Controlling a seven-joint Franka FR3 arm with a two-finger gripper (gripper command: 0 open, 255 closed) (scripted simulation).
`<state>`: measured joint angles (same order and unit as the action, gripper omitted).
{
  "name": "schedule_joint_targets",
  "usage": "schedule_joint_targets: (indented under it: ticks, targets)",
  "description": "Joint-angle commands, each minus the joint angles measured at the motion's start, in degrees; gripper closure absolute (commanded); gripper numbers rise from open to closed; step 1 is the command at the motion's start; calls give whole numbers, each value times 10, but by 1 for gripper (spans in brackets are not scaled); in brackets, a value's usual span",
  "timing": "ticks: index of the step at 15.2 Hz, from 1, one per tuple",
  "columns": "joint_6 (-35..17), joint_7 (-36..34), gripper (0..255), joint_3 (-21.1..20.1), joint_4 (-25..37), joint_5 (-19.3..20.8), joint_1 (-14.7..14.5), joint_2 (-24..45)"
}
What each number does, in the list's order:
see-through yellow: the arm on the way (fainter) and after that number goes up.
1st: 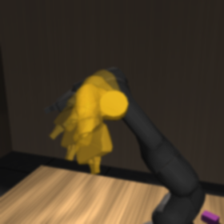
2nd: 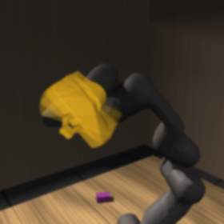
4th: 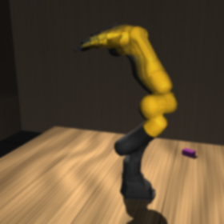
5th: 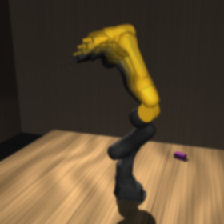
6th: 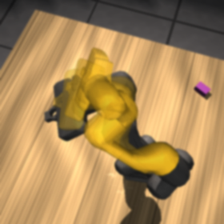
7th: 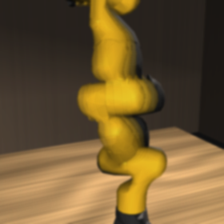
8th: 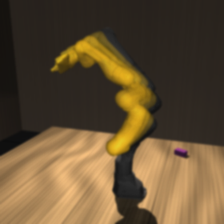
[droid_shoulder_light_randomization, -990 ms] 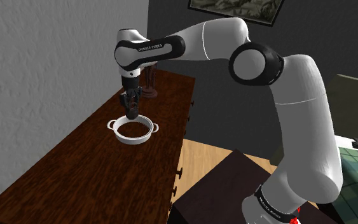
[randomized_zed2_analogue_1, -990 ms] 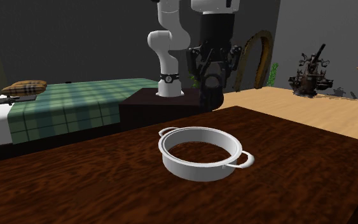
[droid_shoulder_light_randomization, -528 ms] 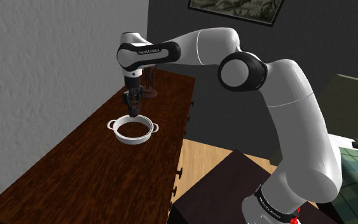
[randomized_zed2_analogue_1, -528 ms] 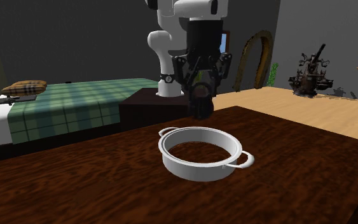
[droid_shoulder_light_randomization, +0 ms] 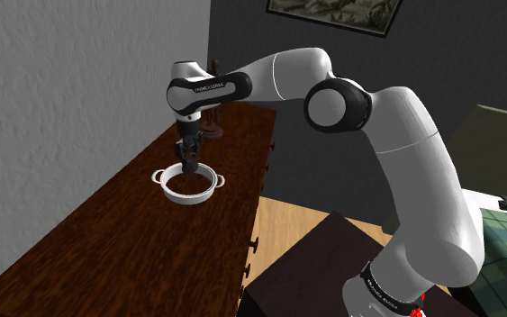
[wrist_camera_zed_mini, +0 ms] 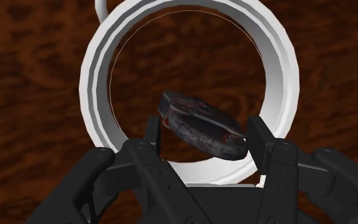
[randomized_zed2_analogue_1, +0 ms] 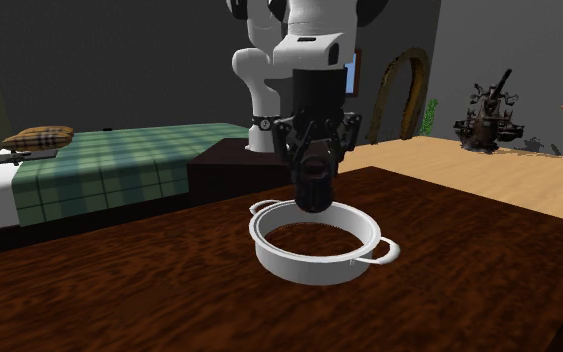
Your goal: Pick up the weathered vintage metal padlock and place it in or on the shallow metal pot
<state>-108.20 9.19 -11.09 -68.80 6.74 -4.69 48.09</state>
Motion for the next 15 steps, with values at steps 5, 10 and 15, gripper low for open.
schedule_joint_targets:
  ticks: [5, 10, 15]
  targets:
    - [-23, -1, 255, 2, -5, 2, -2, 18]
    - [-23, -1, 255, 2, -5, 2, -2, 18]
    - [-23, -1, 0, 2, -5, 2, -2, 18]
